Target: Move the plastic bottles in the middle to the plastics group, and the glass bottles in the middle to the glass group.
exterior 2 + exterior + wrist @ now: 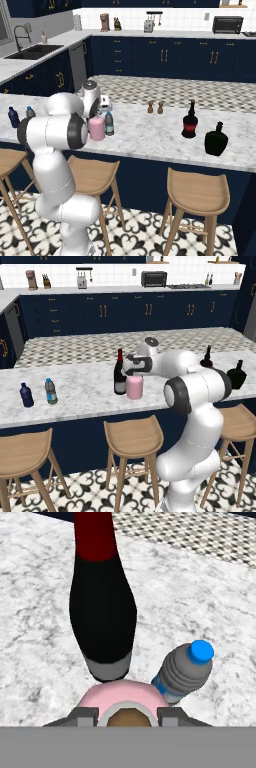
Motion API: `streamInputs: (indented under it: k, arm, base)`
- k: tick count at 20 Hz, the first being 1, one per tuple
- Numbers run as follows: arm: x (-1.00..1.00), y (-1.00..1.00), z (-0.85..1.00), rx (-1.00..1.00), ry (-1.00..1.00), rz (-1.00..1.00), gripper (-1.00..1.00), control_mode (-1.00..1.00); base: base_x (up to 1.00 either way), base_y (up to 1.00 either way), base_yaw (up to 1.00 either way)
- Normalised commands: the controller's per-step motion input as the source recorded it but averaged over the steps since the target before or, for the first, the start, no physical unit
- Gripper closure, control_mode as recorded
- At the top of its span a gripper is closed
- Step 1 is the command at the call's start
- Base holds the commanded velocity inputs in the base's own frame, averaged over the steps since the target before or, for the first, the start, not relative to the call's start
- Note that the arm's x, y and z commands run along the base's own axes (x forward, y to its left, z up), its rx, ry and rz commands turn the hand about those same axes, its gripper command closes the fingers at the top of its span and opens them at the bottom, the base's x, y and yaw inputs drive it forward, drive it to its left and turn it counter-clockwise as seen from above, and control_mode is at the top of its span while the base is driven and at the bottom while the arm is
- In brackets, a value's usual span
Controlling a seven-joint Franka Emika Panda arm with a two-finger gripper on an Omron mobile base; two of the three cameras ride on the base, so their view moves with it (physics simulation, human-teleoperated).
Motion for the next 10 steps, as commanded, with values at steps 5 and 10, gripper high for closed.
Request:
streamInputs:
  k: [5, 10]
  arm:
    - [-0.24, -0.48, 0.33, 0.0, 0.04, 0.0, 1.0, -1.0]
    - [-0.03, -0.68, 0.01, 0.0, 0.0, 0.0, 1.0, -1.0]
  base:
    - [0.0, 0.0, 0.0]
    - [0.0, 0.0, 0.0]
